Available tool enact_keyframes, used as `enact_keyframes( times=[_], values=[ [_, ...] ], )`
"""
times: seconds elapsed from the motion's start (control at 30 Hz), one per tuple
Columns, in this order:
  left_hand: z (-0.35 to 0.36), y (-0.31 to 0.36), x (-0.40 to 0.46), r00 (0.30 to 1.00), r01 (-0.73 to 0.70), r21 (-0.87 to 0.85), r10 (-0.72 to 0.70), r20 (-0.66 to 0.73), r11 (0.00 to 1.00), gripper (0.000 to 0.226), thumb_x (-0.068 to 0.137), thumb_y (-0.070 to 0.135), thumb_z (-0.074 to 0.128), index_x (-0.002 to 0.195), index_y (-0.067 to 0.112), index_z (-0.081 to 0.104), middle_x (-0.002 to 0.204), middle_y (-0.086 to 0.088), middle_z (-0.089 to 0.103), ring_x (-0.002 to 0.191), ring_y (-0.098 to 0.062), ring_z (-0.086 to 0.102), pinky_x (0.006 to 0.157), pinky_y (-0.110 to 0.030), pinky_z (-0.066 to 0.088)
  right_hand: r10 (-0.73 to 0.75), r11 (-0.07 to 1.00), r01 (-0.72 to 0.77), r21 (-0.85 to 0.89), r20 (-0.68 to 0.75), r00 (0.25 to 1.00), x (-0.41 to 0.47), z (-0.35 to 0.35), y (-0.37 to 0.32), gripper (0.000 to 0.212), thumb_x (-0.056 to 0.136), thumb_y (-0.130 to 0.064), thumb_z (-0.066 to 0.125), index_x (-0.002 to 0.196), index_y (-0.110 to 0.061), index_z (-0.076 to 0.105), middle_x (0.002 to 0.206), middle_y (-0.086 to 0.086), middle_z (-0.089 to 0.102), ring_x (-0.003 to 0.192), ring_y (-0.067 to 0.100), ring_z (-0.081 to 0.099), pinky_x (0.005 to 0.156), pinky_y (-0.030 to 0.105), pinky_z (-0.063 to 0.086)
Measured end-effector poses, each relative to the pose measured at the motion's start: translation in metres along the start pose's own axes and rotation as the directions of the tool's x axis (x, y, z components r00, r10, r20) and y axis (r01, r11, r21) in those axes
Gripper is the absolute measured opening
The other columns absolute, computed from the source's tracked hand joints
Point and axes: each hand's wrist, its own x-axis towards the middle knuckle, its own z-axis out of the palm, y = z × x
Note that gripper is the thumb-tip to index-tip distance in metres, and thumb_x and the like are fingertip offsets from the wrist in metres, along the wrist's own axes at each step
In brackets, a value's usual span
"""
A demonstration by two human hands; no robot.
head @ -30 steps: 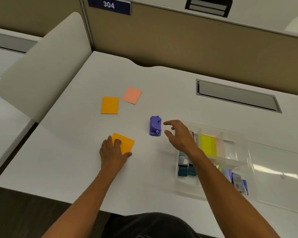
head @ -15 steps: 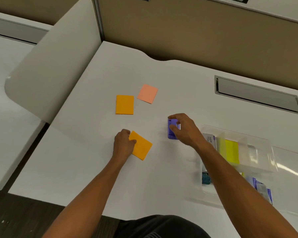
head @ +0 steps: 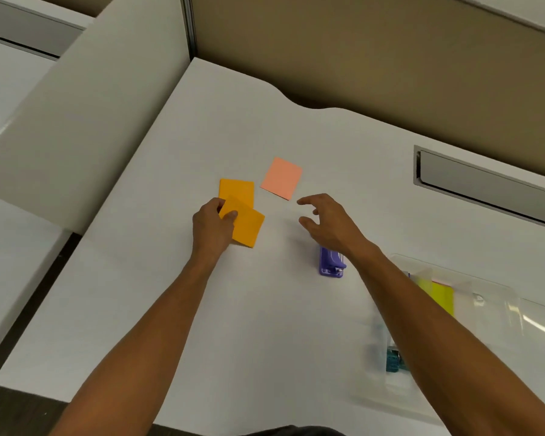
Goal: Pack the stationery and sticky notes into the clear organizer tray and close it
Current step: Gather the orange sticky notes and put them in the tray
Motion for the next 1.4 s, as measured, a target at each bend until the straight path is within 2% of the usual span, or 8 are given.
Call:
enact_keyframes(
  times=[0.17,0.33,0.6,0.8,0.93,1.13,1.27,1.4],
  values=[
    [0.005,0.003,0.019,0.996,-0.045,0.207,0.061,-0.071,0.977,0.046,0.086,0.035,0.068,0.122,0.009,0.058,0.128,-0.013,0.049,0.114,-0.033,0.050,0.089,-0.040,0.046,-0.007,0.998,0.010,-0.059,0.052,0.999,0.039,-0.003,-0.013,0.048,0.095,-0.029,0.059,0.140,-0.022,0.045,0.145,0.005,0.042,0.127,0.023,0.046,0.105,0.033,0.038],
    [0.018,0.004,0.022,1.000,-0.020,0.395,0.021,0.000,0.918,0.055,0.080,0.039,0.073,0.125,0.014,0.053,0.151,-0.011,0.021,0.123,-0.038,0.032,0.090,-0.039,0.042,0.032,0.976,-0.004,-0.217,0.129,0.991,0.082,-0.004,-0.025,0.065,0.093,-0.031,0.061,0.149,-0.017,0.031,0.151,0.012,0.030,0.137,0.035,0.030,0.109,0.044,0.032],
    [0.035,0.018,0.021,0.996,0.044,0.485,-0.078,0.050,0.873,0.052,0.080,0.033,0.076,0.120,0.012,0.049,0.140,-0.016,0.026,0.116,-0.037,0.037,0.084,-0.035,0.046,0.094,0.929,-0.006,-0.370,0.220,0.971,0.125,0.007,-0.034,0.098,0.089,-0.035,0.068,0.155,-0.017,-0.002,0.162,0.013,-0.006,0.147,0.039,0.005,0.114,0.055,0.023],
    [0.033,0.018,0.028,0.989,0.062,0.487,-0.119,0.086,0.871,0.056,0.078,0.038,0.076,0.121,0.014,0.050,0.131,-0.018,0.035,0.109,-0.032,0.046,0.091,-0.035,0.045,0.139,0.907,-0.046,-0.418,0.195,0.971,0.133,0.008,-0.034,0.105,0.082,-0.045,0.072,0.154,-0.015,0.000,0.151,0.020,0.023,0.137,0.041,0.026,0.106,0.055,0.035],
    [0.032,0.011,0.020,0.989,0.047,0.357,-0.093,0.114,0.933,0.051,0.082,0.027,0.075,0.123,0.010,0.050,0.124,-0.017,0.043,0.100,-0.032,0.056,0.079,-0.033,0.045,0.197,0.905,-0.102,-0.412,0.196,0.961,0.122,0.016,-0.036,0.108,0.076,-0.048,0.077,0.152,-0.015,0.007,0.144,0.021,0.027,0.133,0.040,0.030,0.101,0.053,0.038],
    [0.022,0.005,-0.006,0.998,-0.021,0.322,0.003,0.057,0.946,0.042,0.091,0.020,0.064,0.129,0.010,0.050,0.123,-0.015,0.053,0.106,-0.033,0.057,0.083,-0.038,0.047,0.162,0.956,-0.125,-0.264,0.124,0.979,0.088,0.005,-0.028,0.082,0.084,-0.024,0.070,0.148,-0.015,0.020,0.135,0.017,0.042,0.115,0.038,0.053,0.094,0.051,0.047],
    [0.017,0.001,-0.013,0.999,-0.021,0.356,0.010,0.034,0.934,0.040,0.092,0.019,0.060,0.130,0.012,0.050,0.122,-0.013,0.058,0.108,-0.033,0.058,0.083,-0.041,0.048,0.187,0.981,-0.183,-0.061,0.071,0.980,0.070,0.009,-0.015,0.067,0.088,-0.013,0.062,0.145,-0.015,0.027,0.131,0.017,0.051,0.112,0.033,0.055,0.087,0.040,0.046],
    [0.003,0.005,-0.031,1.000,-0.026,0.331,0.021,0.019,0.943,0.040,0.093,0.022,0.059,0.131,0.015,0.049,0.123,-0.011,0.059,0.111,-0.032,0.058,0.084,-0.042,0.048,0.222,0.963,-0.223,0.151,0.020,0.975,0.039,0.007,-0.009,0.054,0.089,-0.016,0.060,0.139,-0.016,0.038,0.131,0.010,0.054,0.110,0.028,0.055,0.079,0.032,0.040]
  ],
)
